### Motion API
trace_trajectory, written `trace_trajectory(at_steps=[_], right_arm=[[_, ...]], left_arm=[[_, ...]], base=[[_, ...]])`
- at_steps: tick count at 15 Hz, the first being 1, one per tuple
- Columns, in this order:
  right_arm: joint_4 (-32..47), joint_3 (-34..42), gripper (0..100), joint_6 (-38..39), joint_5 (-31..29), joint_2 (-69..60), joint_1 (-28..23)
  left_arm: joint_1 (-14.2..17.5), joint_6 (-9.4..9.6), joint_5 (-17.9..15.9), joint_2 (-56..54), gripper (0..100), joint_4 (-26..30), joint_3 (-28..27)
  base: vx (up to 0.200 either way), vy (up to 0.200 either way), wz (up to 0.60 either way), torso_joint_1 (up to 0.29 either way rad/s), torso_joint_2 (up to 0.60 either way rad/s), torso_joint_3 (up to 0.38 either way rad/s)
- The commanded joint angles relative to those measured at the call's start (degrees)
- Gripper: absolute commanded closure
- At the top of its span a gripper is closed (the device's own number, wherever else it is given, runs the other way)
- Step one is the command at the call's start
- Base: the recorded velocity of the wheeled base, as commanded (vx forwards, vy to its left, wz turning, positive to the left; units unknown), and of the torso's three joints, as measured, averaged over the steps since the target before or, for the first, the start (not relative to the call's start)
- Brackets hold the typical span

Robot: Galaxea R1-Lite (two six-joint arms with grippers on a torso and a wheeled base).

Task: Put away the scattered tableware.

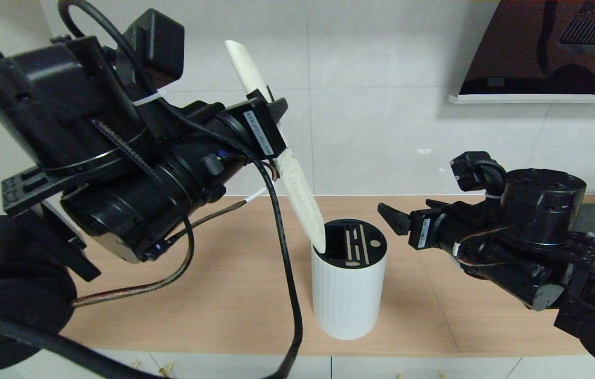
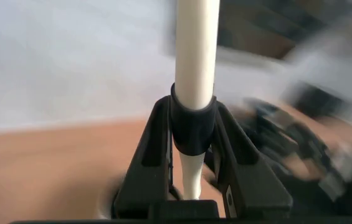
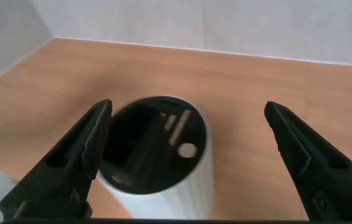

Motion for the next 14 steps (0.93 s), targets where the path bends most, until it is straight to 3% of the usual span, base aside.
trace_trajectory(at_steps=[1, 3, 5, 7, 9, 10, 14], right_arm=[[0.0, -0.1, 0, 0.0, 0.0, 0.6, -0.1], [0.0, 0.1, 0, 0.0, 0.0, 1.1, -0.1], [-0.4, 0.0, 0, 0.0, -0.1, 1.6, -0.1], [-0.4, 0.0, 0, 0.0, -0.1, 1.9, -0.1], [-0.4, 0.0, 0, 0.0, -0.1, 2.1, -0.1], [-0.4, 0.0, 0, 0.0, -0.1, 2.1, -0.1], [-0.4, 0.1, 0, 0.0, -0.3, 2.4, -0.1]], left_arm=[[-2.3, 3.62, 3.1, 1.7, 100, -0.9, 0.5], [-2.6, 4.85, 5.8, 4.1, 100, -4.6, -0.4], [-3.3, 7.84, 9.1, 7.9, 100, -8.9, -1.9], [-4.3, 12.76, 11.3, 11.9, 100, -18.5, -1.9], [-4.9, 14.78, 12.6, 12.9, 100, -19.5, -1.9], [-5.5, 16.01, 15.1, 13.4, 100, -19.7, -2.2], [-7.8, 16.45, 18.1, 16.3, 100, -20.3, -3.8]], base=[[0.0, 0.0, 0.0, 0.0, 0.0, 0.0], [0.0, 0.0, 0.0, 0.0, 0.0, 0.0], [0.0, 0.0, 0.0, 0.0, 0.0, 0.0], [0.0, 0.0, 0.0, 0.0, 0.0, 0.0], [0.0, 0.0, 0.0, 0.0, 0.0, 0.0], [0.0, 0.0, 0.0, 0.0, 0.0, 0.0], [0.0, 0.0, 0.0, 0.0, 0.0, 0.0]])
